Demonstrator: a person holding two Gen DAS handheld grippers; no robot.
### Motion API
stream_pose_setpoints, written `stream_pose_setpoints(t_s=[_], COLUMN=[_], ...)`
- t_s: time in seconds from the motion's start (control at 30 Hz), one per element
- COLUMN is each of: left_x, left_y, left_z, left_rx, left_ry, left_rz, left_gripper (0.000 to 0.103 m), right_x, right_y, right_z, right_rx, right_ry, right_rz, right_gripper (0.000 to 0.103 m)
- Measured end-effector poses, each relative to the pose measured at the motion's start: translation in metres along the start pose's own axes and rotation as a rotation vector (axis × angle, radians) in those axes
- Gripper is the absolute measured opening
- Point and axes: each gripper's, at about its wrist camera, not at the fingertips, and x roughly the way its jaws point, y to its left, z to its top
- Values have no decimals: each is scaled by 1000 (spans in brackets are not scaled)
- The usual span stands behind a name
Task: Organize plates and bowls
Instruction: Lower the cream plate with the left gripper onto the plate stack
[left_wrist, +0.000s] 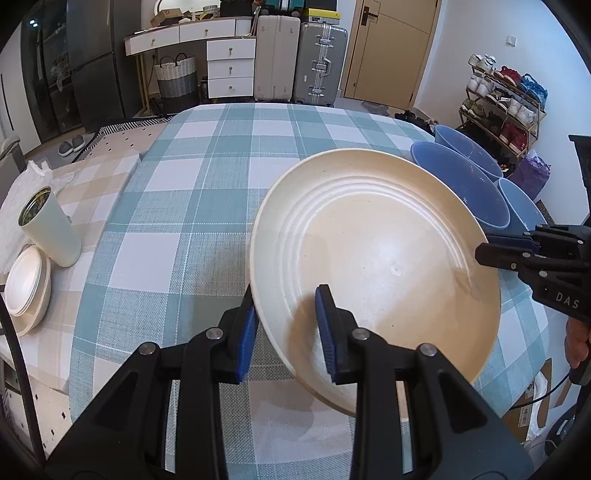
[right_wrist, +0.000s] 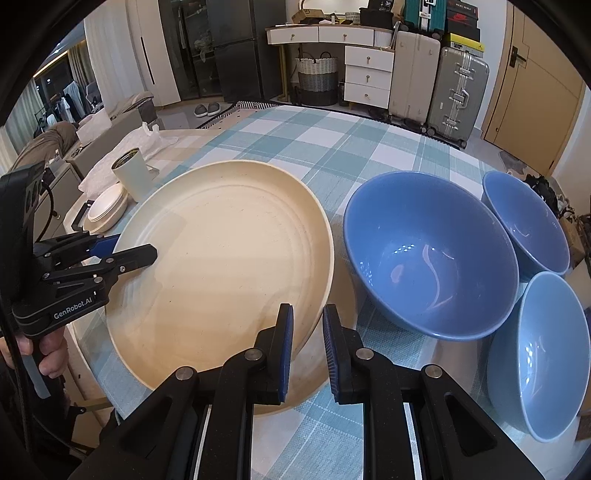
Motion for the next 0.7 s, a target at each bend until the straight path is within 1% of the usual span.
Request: stream_pose_setpoints(t_s=[0.4, 0.7], left_x=[18, 27], left_y=[-3, -6], left_z=[-3, -5], left_rx=[14, 30], left_ry=[22, 20], left_rz=[1, 12], left_gripper=[26, 26], right_x=[7, 16], right_y=[-2, -2], right_z=[-12, -18], right_rx=[18, 24], right_ry=[16, 31], right_rz=[5, 0], right_gripper=[17, 17])
